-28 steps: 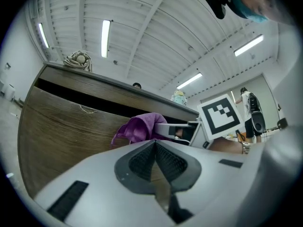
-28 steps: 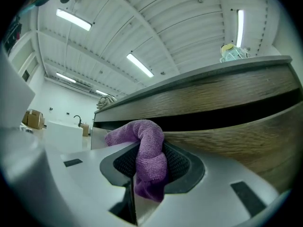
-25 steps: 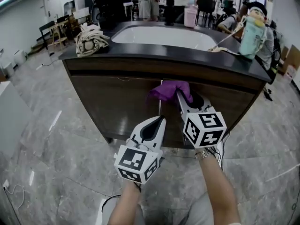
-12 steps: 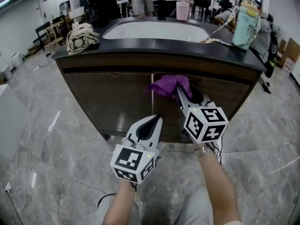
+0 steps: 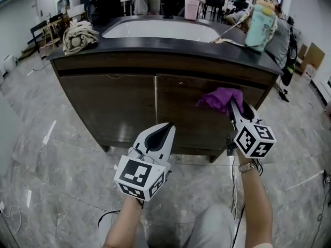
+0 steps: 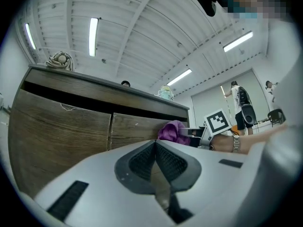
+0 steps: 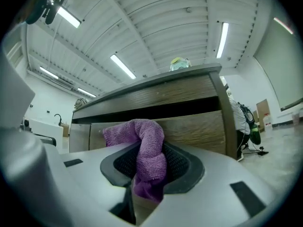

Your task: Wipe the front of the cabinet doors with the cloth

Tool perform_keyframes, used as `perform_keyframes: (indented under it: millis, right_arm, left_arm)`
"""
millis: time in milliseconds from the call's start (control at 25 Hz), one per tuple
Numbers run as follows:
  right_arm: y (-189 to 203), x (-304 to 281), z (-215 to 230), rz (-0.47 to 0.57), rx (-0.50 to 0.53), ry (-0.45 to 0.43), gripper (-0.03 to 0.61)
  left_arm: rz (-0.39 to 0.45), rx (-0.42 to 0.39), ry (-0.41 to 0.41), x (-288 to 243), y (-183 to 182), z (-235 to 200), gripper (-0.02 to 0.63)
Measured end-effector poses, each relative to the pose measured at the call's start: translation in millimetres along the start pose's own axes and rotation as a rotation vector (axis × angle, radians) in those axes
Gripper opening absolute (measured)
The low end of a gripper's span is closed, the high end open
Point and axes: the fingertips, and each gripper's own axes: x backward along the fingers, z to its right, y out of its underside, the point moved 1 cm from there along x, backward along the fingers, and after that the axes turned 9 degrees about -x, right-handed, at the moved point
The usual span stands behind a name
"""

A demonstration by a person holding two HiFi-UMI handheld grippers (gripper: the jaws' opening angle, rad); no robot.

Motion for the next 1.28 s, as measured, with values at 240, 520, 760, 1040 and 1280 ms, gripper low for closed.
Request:
perform_keyframes:
  millis: [240,520,760,1040,1280]
  right_arm:
    - [-10.5,20.0,47.6,-0.011,0.034,0.027,0.132]
    - [-13.6,38.4,78.7,0.03,-0.055,0.188,0.132]
    - [26.0,25.0,-5.8,-0.014,-0.014,-0.004,0.132]
    - [91.2,-19.7,-117.8,-0.098,0.03,-0.135,0.132]
    - [120.2,-57.8,-165.3,-0.128,0.104,-0.147,0.129]
  left_arm:
    - [0.005,-0.009,0.013,-1.7,0.2,4.3,0.006]
    - [0.016,0.015,-0.019,9.0,-5.1,-10.8,0.006]
    - [0.033,0.044,-0.031,16.2,-11.8,-18.5,0.006]
    - [0.025,0.046,-0.061,25.0,-11.9,-31.1,0.006]
    - [0.021,0.041,-0.087,35.6,-11.2,-38.8,0.006]
